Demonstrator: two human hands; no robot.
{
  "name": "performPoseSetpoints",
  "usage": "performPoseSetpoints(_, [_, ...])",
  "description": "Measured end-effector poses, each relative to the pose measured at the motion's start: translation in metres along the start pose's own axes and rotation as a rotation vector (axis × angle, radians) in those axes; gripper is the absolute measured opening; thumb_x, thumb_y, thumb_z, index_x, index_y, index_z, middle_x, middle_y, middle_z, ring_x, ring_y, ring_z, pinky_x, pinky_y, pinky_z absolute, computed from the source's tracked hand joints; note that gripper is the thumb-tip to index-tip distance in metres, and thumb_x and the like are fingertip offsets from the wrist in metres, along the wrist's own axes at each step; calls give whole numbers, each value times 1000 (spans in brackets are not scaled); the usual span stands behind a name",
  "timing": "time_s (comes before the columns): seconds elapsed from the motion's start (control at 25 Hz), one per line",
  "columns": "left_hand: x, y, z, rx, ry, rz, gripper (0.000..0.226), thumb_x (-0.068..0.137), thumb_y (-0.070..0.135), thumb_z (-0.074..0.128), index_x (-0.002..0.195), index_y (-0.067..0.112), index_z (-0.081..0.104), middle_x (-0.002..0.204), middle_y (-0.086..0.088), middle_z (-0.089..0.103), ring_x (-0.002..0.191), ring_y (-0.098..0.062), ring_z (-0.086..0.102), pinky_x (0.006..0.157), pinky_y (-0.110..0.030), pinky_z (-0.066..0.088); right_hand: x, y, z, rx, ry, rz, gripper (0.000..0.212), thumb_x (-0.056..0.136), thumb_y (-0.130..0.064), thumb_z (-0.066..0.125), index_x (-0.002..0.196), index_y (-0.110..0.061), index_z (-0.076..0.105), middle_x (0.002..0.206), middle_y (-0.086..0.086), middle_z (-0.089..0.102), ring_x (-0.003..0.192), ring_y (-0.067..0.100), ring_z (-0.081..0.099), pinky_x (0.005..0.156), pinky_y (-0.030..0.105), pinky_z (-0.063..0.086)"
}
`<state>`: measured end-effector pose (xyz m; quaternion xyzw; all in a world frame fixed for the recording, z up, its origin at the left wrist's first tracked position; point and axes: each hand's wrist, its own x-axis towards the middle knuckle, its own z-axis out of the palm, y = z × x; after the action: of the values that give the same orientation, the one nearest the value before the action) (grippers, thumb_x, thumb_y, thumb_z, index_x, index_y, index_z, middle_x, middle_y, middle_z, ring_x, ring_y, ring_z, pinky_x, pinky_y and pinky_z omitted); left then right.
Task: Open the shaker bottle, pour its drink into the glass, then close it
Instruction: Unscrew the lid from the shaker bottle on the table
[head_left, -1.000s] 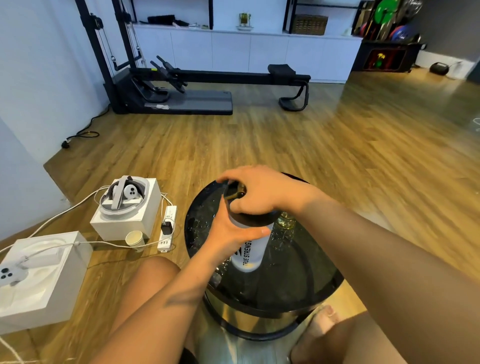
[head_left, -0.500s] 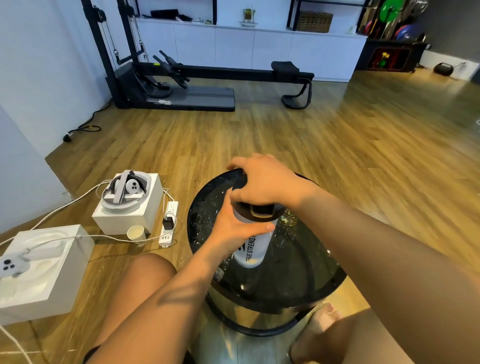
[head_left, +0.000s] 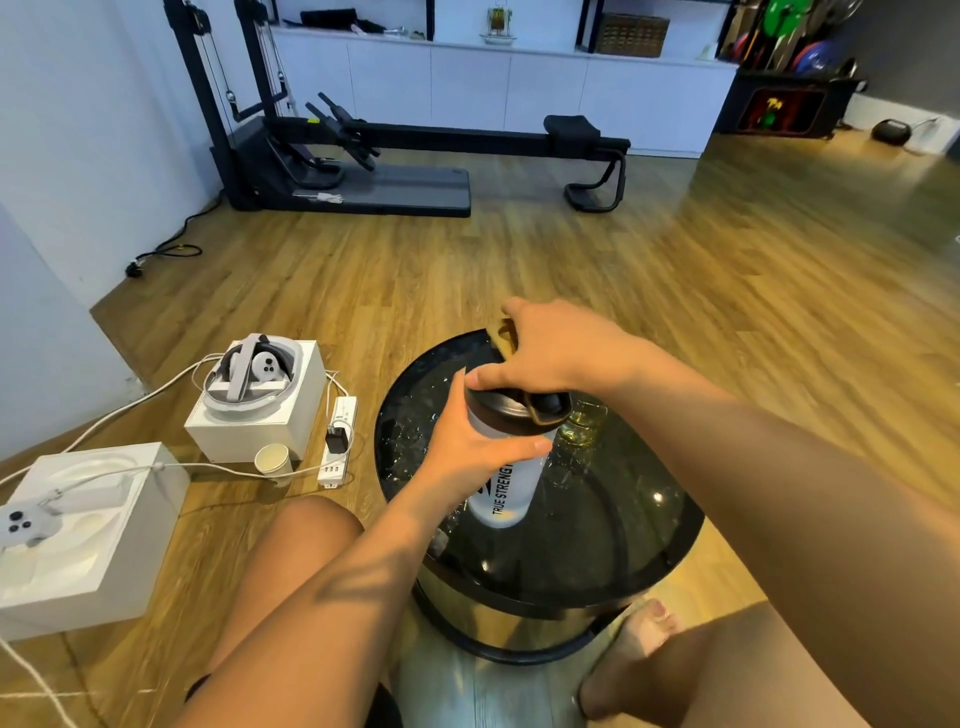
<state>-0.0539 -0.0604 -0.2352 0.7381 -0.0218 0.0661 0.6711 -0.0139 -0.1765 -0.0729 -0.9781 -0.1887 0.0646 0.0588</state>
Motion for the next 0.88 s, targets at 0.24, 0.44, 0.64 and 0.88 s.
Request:
performPoseSetpoints(0.24, [-1, 4, 0, -42, -21, 4, 100, 47, 36, 97, 134, 29, 49, 125, 4, 69, 119, -14, 66, 96, -33, 54, -3, -1, -10, 101, -241, -153, 98, 72, -63, 70, 150, -39, 16, 149, 3, 40, 127, 30, 46, 101, 45, 42])
performPoseSetpoints(0.44, [-1, 1, 0, -26, -9, -11, 85, 46, 40, 96, 118, 42, 50, 112, 18, 72, 109, -3, 68, 90, -29, 52, -8, -6, 13, -61, -39, -9, 76, 78, -78, 45, 133, -26, 42, 125, 11, 48, 111, 35, 54, 80, 41, 45])
performPoseSetpoints(0.64, [-1, 4, 1, -37, -24, 40, 93, 52, 30, 96, 130, 43, 46, 126, 17, 67, 123, -7, 62, 100, -30, 52, -12, -5, -7, -52, -298, -179, 89, 66, -62, 66, 144, -46, 26, 155, -5, 24, 145, 35, 11, 108, 68, 19])
performPoseSetpoints(0.88, [1, 1, 0, -37, -32, 10, 100, 49, 35, 96, 136, 28, 47, 129, -2, 66, 123, -18, 63, 106, -53, 49, -8, -17, -4, -142, -75, 69, 76, 82, -78, 32, 140, -31, 44, 136, 11, 50, 115, 33, 51, 76, 41, 41])
